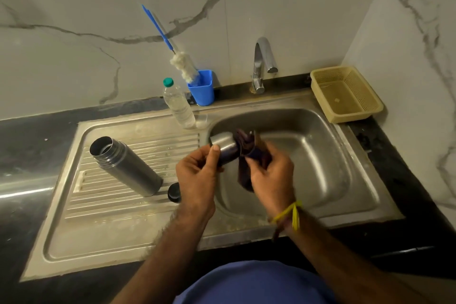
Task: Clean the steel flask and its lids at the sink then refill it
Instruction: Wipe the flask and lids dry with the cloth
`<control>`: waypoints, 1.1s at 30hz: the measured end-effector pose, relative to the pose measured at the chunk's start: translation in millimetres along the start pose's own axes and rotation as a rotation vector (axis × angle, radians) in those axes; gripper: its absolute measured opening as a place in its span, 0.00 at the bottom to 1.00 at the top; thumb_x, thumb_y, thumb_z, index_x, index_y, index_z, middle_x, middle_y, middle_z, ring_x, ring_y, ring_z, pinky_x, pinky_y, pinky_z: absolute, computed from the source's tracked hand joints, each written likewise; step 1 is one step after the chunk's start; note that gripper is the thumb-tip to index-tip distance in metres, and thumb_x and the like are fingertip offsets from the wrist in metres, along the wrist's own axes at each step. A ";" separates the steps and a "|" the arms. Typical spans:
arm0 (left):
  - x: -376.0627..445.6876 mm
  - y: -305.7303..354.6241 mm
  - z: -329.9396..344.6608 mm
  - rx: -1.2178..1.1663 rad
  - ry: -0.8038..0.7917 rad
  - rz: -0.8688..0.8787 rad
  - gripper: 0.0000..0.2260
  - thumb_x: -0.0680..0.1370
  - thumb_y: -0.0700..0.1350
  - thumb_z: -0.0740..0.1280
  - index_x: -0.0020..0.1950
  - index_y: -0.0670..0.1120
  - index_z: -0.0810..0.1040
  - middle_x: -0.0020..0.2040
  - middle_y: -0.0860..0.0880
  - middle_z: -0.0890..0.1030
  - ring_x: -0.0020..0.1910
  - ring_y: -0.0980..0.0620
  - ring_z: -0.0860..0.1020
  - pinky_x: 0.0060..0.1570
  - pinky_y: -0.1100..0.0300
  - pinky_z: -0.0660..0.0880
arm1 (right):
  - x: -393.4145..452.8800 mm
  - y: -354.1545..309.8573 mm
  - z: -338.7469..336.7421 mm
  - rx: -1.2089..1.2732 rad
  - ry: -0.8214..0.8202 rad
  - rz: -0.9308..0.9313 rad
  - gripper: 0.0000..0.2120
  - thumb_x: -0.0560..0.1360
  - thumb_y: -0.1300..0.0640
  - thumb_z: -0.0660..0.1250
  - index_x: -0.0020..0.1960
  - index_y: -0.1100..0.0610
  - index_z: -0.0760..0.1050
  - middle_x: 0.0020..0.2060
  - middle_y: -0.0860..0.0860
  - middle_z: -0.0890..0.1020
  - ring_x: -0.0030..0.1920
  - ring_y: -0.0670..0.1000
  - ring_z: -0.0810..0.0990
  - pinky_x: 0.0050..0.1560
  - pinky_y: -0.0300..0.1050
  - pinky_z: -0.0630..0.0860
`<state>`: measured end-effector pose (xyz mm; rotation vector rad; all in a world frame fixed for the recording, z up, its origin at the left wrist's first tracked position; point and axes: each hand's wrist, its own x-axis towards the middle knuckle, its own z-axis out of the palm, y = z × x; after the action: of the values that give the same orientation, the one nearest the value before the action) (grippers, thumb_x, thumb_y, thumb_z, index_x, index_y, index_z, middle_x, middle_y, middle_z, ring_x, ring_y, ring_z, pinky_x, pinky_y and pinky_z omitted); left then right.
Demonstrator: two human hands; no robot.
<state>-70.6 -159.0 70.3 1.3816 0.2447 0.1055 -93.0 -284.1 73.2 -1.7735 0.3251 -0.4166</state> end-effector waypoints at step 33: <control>19.9 -72.3 68.1 0.230 -0.062 -0.322 0.09 0.83 0.40 0.65 0.44 0.45 0.81 0.33 0.53 0.85 0.33 0.59 0.82 0.32 0.66 0.77 | 227.1 58.7 -169.5 -0.311 0.564 0.111 0.15 0.73 0.60 0.69 0.58 0.63 0.78 0.50 0.55 0.83 0.44 0.48 0.83 0.39 0.33 0.77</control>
<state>-40.4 -233.5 8.7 1.5525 0.4340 -0.2396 35.4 -543.4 76.2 -1.9005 0.9232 -0.8212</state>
